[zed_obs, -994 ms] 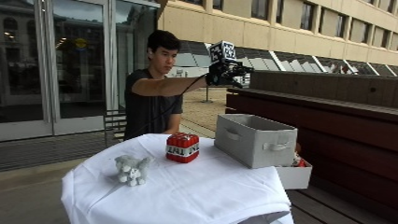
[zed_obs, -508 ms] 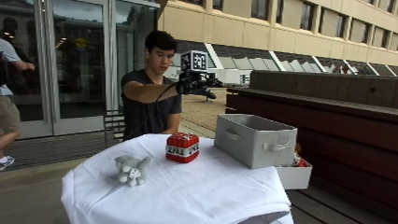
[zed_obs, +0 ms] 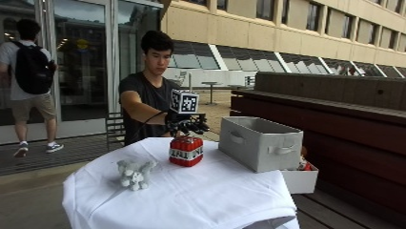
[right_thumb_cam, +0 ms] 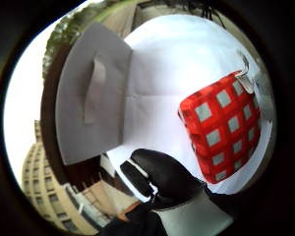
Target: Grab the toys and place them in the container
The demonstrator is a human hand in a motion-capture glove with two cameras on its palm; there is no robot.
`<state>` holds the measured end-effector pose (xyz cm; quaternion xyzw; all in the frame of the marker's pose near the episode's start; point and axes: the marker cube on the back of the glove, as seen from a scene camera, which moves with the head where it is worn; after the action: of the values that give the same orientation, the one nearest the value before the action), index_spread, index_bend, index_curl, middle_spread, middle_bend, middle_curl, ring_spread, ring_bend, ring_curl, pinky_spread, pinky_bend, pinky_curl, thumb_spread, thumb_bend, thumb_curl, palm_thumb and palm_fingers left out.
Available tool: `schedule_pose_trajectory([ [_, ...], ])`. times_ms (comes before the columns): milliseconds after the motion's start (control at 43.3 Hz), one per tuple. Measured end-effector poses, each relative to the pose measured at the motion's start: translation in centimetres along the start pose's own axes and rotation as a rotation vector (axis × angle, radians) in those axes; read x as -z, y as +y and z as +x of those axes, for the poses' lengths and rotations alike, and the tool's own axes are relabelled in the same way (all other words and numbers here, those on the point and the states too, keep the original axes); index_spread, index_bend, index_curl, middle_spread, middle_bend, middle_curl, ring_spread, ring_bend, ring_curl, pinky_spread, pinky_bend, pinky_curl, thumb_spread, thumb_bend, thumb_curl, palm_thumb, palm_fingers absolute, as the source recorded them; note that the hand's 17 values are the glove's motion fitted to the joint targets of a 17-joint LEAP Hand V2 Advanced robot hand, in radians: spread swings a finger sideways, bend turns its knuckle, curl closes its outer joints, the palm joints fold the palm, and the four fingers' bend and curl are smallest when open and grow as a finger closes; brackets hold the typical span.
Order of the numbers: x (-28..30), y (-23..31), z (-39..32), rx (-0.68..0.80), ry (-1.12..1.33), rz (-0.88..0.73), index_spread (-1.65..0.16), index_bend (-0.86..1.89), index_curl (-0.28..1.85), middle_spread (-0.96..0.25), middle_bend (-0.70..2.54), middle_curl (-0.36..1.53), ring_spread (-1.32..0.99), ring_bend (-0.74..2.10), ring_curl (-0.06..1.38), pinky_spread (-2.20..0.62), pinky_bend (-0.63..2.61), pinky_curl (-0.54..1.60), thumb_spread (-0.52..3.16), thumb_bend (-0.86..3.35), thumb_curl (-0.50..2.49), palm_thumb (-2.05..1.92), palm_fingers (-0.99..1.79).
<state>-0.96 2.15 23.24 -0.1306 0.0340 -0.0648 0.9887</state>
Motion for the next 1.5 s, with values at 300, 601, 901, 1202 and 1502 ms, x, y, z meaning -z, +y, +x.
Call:
schedule_pose_trajectory([
  [300, -5.4, 0.9, -0.2, -0.024, -0.077, -0.064, -0.31, 0.06, 0.17, 0.0, 0.12, 0.3, 0.01, 0.26, 0.29, 0.05, 1.31, 0.36, 1.01, -0.03, 0.27, -0.01, -0.23],
  [601, -8.5, 1.2, 0.1, -0.024, -0.079, -0.037, -0.31, 0.08, 0.16, 0.03, 0.04, 0.21, 0.03, 0.39, 0.34, -0.01, 1.5, 0.4, 1.09, 0.11, 0.33, 0.31, -0.17],
  [901, -9.5, 1.1, 0.2, -0.101, -0.125, -0.029, -0.33, 0.41, 0.23, 0.05, 0.15, 0.14, -0.12, 0.91, 0.41, -0.23, 1.28, 0.29, 1.14, 0.33, 0.43, 0.75, 0.62],
  [1202, -4.1, 1.8, -0.6, -0.102, 0.006, 0.029, -0.25, 0.68, 0.43, -0.19, 0.76, 0.36, -0.36, 0.92, 0.44, -0.45, 0.81, 0.22, 0.81, 0.54, 0.64, 1.1, 1.33],
  [1502, 17.1, 0.6, -3.8, -0.086, -0.129, 0.327, -0.3, 0.33, 0.42, -0.33, 0.63, 0.36, -0.42, 1.08, 0.49, -0.47, 0.95, 0.31, 0.65, 0.27, 0.67, 0.76, 1.0],
])
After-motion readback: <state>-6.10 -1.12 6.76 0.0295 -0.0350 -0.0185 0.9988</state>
